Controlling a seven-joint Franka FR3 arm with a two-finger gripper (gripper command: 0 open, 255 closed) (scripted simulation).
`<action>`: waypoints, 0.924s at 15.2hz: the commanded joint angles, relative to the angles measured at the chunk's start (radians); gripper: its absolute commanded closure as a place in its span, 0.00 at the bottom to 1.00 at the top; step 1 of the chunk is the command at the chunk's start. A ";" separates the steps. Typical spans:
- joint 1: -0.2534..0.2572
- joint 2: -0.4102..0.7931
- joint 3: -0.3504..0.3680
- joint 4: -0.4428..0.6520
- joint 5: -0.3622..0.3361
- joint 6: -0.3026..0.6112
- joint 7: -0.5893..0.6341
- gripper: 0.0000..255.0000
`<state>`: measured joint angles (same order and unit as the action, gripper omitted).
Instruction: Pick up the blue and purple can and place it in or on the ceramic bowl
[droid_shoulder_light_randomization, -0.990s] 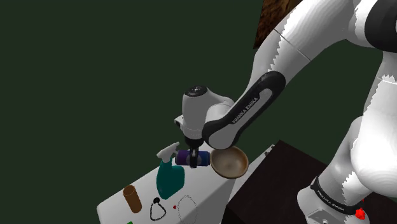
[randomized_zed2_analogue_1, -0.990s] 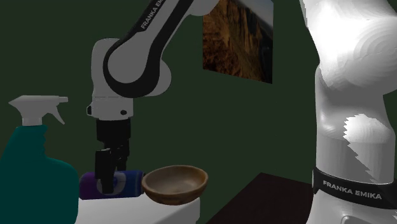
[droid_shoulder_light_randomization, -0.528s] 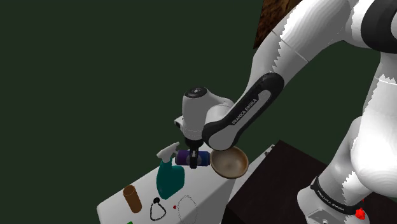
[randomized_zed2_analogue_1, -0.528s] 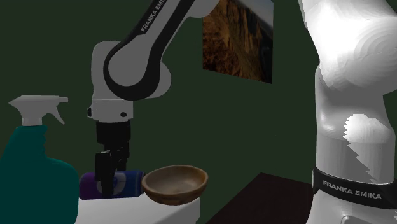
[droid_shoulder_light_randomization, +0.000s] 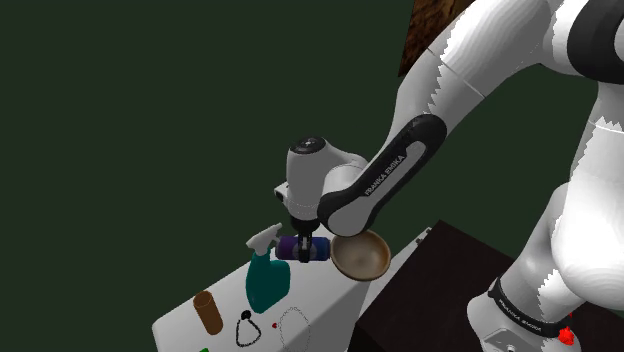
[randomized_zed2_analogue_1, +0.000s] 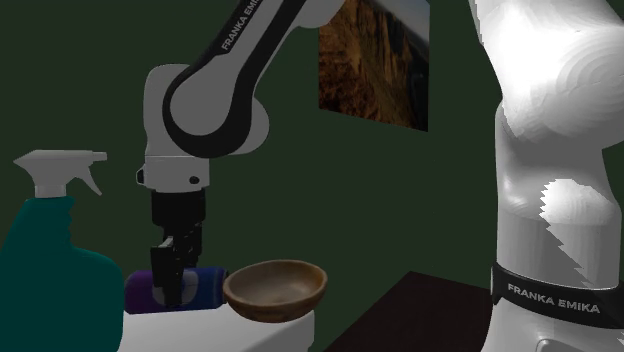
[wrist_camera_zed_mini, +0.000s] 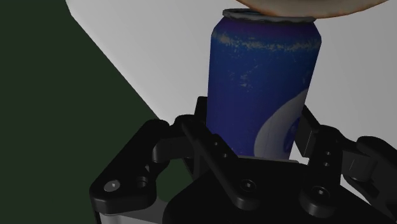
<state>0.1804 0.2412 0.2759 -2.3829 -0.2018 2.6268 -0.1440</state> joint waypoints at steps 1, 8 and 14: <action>0.000 0.000 0.000 0.000 0.000 0.000 0.000 1.00; -0.014 -0.076 0.022 0.002 0.053 -0.073 -0.040 1.00; -0.021 -0.147 0.035 0.013 0.100 -0.149 -0.075 1.00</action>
<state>0.1601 0.1040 0.3088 -2.3729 -0.1086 2.4894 -0.2143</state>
